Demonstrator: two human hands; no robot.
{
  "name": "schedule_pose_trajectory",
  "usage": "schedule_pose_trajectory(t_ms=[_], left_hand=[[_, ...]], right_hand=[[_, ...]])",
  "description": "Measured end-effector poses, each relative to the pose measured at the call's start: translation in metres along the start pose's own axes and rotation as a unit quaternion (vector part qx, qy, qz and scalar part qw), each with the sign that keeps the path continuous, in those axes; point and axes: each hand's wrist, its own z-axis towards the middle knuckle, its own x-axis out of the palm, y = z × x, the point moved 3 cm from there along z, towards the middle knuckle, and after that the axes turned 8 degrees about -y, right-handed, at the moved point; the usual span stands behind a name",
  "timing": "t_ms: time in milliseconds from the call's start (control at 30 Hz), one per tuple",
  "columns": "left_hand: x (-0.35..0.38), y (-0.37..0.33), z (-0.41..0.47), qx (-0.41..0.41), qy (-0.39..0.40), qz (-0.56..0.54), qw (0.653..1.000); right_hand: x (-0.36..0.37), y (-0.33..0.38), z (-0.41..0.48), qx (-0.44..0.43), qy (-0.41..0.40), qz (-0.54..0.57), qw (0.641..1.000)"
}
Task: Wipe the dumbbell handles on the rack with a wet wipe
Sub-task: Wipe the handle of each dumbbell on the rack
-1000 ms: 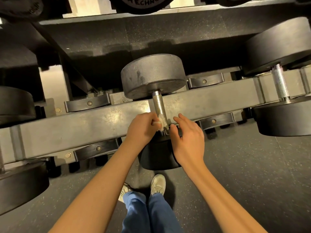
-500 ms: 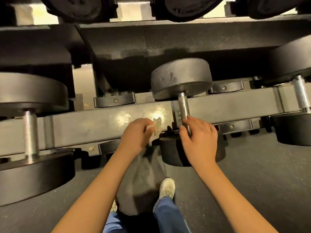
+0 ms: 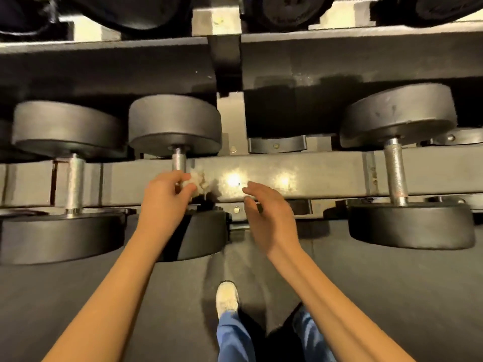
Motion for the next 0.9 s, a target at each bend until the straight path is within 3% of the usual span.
schedule_pose_trajectory(t_ms=[100,200,300,467,667,900], left_hand=[[-0.013,0.035,0.005,-0.036,-0.009,-0.005,0.999],[-0.017,0.056,0.004,-0.092,-0.03,-0.038,0.995],[-0.015,0.065,0.006,-0.108,-0.027,-0.062,0.992],[-0.004,0.072,0.038,-0.114,-0.028,-0.059,0.991],[0.01,0.067,0.067,-0.06,-0.049,-0.042,0.996],[0.011,0.058,0.053,0.055,0.053,-0.016,0.997]], right_hand=[[0.031,0.025,-0.012,0.019,0.026,0.061,0.998],[0.057,0.041,-0.025,-0.028,0.097,-0.023,0.995],[0.084,0.049,-0.039,-0.009,0.156,-0.06,0.986],[0.109,0.059,-0.028,0.027,0.099,-0.083,0.991],[0.113,0.056,-0.026,0.012,0.043,-0.091,0.995],[0.114,0.054,-0.026,0.002,0.027,-0.111,0.993]])
